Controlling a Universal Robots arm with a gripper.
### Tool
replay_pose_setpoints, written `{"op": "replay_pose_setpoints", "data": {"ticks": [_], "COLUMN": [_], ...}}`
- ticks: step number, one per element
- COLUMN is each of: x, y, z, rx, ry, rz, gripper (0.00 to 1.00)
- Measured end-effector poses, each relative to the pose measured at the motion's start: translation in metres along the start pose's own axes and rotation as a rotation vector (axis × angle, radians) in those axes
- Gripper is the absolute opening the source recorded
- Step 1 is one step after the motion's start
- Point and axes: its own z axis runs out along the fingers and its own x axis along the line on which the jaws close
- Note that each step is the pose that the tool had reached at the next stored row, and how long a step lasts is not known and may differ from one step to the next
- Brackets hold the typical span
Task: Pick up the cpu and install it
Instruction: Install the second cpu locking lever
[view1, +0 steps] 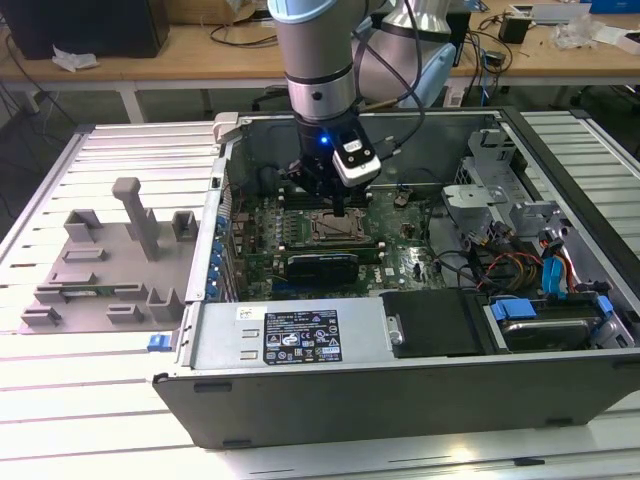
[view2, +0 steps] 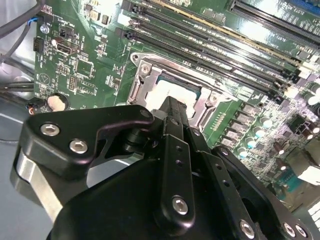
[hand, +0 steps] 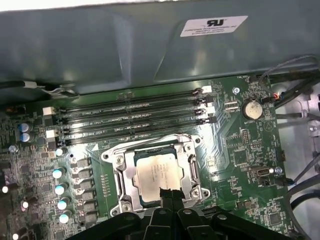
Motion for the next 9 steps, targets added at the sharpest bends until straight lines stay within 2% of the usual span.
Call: {"op": "replay_pose_setpoints", "data": {"ticks": [9], "x": [-0.0011], "y": [-0.0168], "z": [-0.0007], "rx": [-0.0040], "ry": [0.0014], "rz": [-0.028], "gripper": [0.11]}}
